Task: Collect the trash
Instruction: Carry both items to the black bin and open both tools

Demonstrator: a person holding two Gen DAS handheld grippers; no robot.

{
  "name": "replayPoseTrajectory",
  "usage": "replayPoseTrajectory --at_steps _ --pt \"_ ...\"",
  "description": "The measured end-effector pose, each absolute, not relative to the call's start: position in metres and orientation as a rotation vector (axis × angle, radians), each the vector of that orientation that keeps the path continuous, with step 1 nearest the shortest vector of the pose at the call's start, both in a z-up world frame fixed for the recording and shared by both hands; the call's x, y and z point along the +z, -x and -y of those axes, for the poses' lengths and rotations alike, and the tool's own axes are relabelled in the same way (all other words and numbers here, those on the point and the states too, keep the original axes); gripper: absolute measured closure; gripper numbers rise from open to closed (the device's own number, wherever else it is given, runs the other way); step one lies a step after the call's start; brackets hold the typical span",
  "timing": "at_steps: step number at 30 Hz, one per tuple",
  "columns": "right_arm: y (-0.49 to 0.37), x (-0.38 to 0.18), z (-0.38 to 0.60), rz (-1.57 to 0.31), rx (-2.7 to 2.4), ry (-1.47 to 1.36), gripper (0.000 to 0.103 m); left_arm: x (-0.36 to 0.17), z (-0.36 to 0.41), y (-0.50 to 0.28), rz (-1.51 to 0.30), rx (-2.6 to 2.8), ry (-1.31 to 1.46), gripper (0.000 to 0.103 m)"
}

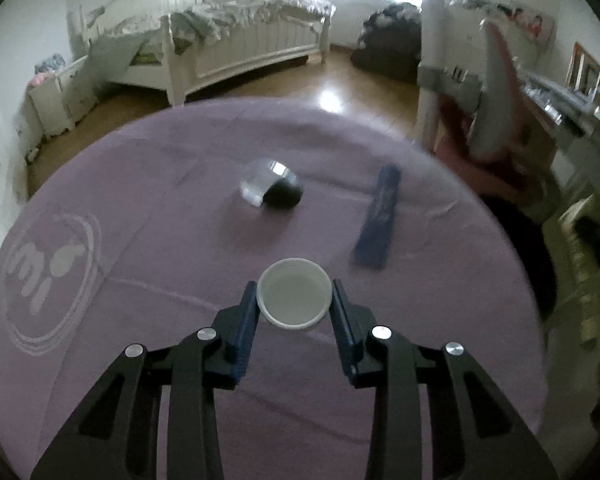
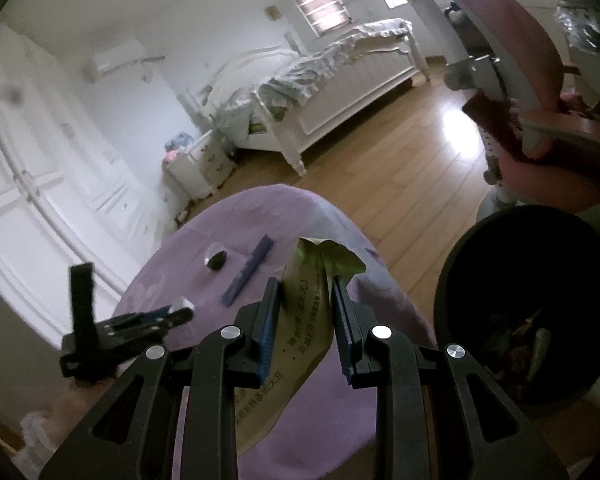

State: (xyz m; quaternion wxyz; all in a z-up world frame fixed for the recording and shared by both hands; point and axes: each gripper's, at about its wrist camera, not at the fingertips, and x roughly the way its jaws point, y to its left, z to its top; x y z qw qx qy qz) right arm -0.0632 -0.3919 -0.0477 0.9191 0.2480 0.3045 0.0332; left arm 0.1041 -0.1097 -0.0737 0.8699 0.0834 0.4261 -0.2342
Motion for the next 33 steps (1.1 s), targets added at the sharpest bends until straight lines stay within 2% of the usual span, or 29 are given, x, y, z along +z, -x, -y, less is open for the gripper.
replayPoseTrajectory --at_steps 5,11,20,33 --pt "0.079 -0.044 0.417 -0.582 -0.002 -0.541 0.076 -0.032 0.157 -0.089 -0.807 -0.624 -0.141 0.068" --pt "0.113 -0.038 0.474 -0.491 -0.172 -0.594 0.076 -0.013 0.240 -0.069 -0.756 -0.804 -0.153 0.068" --pt "0.147 -0.067 0.545 -0.476 -0.354 -0.683 0.076 -0.049 0.364 -0.043 -0.819 -0.991 -0.218 0.068" --pt "0.150 -0.115 0.576 -0.539 -0.392 -0.736 0.076 -0.085 0.404 -0.034 -0.895 -1.024 -0.260 0.067"
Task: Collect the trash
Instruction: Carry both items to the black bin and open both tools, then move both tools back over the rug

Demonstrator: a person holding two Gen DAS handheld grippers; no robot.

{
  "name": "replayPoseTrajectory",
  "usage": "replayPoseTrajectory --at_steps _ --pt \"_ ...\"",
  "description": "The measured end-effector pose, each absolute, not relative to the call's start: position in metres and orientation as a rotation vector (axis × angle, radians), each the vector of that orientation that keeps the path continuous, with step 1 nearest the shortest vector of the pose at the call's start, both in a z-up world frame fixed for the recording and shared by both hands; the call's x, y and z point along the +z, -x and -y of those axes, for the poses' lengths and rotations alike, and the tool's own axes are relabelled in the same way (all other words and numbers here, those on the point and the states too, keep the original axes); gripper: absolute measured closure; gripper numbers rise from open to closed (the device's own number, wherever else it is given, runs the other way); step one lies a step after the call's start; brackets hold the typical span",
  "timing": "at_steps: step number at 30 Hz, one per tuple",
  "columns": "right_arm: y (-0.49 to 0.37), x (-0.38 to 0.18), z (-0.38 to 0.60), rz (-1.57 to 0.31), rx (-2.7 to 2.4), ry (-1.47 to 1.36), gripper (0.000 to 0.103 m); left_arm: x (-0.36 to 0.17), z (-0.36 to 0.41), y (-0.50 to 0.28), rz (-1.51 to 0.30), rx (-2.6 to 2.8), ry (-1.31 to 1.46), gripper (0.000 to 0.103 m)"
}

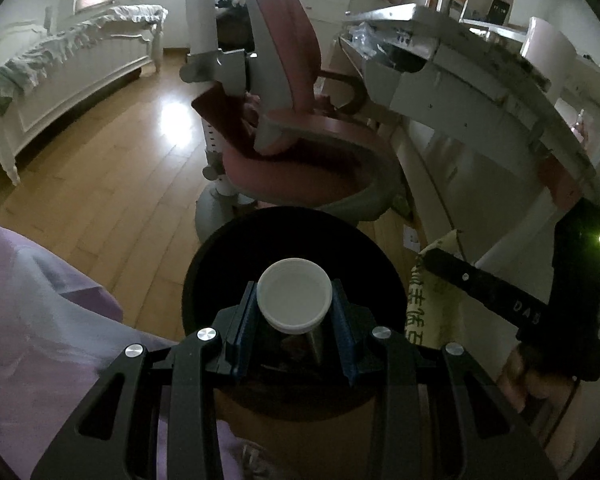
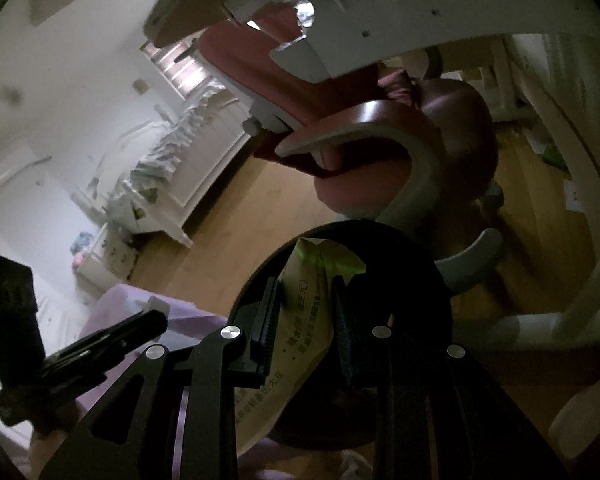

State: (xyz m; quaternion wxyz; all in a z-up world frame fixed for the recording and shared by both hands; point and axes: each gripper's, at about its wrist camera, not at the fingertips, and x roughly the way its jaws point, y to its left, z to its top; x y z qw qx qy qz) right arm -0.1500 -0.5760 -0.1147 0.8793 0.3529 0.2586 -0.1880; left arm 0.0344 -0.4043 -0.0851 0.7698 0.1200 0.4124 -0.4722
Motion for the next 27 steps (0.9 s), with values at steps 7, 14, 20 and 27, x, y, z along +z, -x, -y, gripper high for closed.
replayPoseTrajectory --at_steps 7,14,20,27 --pt "0.143 -0.124 0.580 -0.592 -0.403 -0.718 0.075 -0.089 0.412 -0.034 -0.911 -1.012 -0.262 0.053" --pt "0.147 -0.127 0.579 -0.584 -0.442 -0.723 0.030 -0.077 0.407 -0.028 -0.848 -0.975 -0.278 0.011" --pt "0.147 -0.125 0.575 -0.592 -0.435 -0.734 0.029 -0.060 0.380 -0.032 -0.812 -0.933 -0.264 0.008" --pt "0.124 -0.111 0.542 -0.619 -0.342 -0.698 0.029 -0.046 0.314 -0.058 -0.783 -0.814 -0.222 0.008"
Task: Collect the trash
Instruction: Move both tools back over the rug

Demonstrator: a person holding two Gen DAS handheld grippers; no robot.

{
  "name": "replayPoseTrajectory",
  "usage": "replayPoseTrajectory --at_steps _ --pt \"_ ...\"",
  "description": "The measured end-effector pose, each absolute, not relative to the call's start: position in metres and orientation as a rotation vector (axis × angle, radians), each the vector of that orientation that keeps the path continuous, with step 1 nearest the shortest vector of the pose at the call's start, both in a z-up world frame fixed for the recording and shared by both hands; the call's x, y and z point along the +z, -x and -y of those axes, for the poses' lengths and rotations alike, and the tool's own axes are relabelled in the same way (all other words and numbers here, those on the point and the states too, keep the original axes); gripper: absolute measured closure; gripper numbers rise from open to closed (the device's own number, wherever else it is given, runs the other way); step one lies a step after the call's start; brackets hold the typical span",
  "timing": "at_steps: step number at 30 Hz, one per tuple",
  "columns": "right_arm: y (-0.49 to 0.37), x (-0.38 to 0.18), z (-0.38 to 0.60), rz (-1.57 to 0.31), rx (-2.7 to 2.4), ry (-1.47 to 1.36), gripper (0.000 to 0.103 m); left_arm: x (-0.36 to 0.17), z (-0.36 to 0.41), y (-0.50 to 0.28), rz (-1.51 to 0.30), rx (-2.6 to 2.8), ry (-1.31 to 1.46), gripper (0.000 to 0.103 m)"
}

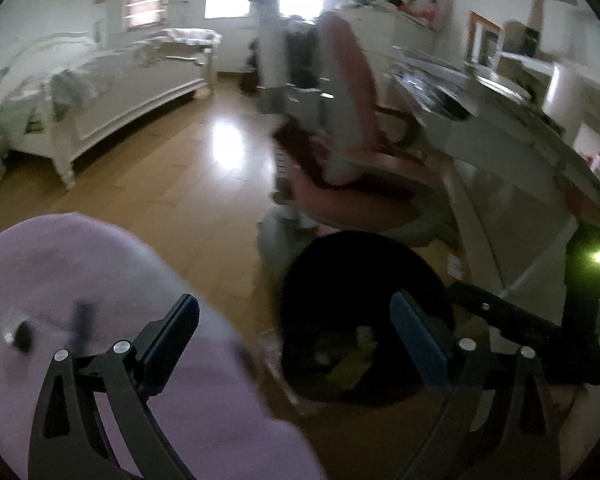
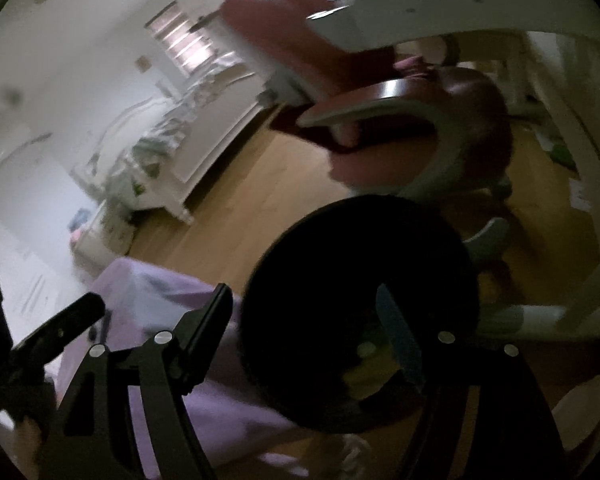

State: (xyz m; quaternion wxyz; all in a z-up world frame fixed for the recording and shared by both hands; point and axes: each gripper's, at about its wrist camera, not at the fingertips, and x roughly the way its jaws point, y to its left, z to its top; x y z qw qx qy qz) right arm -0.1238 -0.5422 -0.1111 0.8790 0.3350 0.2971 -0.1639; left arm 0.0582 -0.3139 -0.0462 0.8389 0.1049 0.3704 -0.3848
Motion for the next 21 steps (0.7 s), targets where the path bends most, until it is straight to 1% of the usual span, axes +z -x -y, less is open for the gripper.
replayPoseTrajectory --at_steps 5,9,12,15,21 --pt "0.095 -0.094 0.503 -0.642 -0.236 -0.641 0.029 -0.043 0.248 -0.090 -0.782 -0.684 -0.178 0.007" --pt "0.069 -0.077 0.464 -0.658 -0.150 -0.575 0.029 -0.048 0.184 -0.128 -0.802 -0.553 -0.130 0.007" --pt "0.048 -0.068 0.434 -0.673 -0.088 -0.530 0.029 -0.055 0.150 -0.152 -0.825 -0.492 -0.114 0.008" --pt "0.023 -0.062 0.403 -0.697 -0.020 -0.493 0.029 -0.064 0.129 -0.173 -0.851 -0.465 -0.112 0.008" --pt "-0.040 -0.055 0.341 -0.789 0.058 -0.368 0.030 -0.080 0.121 -0.194 -0.885 -0.481 -0.172 0.008"
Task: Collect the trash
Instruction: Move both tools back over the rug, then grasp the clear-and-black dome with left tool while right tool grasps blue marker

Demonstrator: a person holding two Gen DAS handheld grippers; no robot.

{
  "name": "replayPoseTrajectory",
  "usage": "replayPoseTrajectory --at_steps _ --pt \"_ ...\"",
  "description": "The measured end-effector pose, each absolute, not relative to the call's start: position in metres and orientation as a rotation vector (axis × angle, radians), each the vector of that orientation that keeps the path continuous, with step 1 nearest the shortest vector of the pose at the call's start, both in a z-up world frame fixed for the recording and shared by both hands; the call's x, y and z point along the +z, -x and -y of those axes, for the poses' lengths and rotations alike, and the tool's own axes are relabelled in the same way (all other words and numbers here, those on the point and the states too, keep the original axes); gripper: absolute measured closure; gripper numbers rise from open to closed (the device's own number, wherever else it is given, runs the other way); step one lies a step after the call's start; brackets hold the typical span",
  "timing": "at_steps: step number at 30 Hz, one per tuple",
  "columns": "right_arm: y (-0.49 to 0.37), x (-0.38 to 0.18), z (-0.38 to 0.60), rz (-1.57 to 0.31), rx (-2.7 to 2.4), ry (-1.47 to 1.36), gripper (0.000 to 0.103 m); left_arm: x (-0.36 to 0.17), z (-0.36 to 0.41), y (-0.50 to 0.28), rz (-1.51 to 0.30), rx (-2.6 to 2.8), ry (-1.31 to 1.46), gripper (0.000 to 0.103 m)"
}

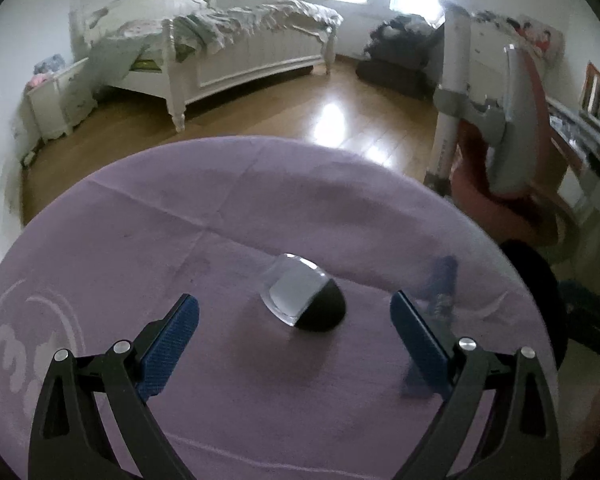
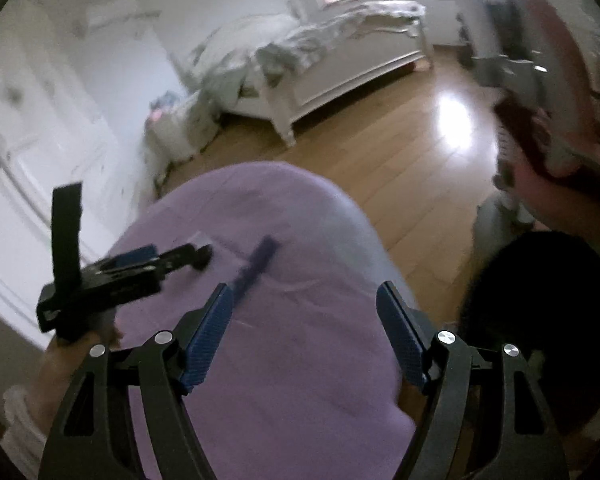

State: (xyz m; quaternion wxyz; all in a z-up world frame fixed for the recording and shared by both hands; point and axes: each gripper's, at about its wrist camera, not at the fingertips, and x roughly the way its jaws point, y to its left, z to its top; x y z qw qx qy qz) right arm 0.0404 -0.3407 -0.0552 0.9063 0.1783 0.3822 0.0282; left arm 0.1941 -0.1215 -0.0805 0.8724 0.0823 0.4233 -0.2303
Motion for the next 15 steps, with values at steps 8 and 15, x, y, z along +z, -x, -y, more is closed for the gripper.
replayPoseTrajectory --at_steps 8,15 --pt "-0.100 -0.072 0.284 -0.909 0.060 -0.259 0.042 -0.090 0.116 -0.214 -0.915 -0.518 -0.194 0.032" --pt "-0.130 -0.084 0.257 -0.969 0.049 -0.203 0.049 -0.091 0.114 -0.212 -0.891 -0.493 -0.249 0.050"
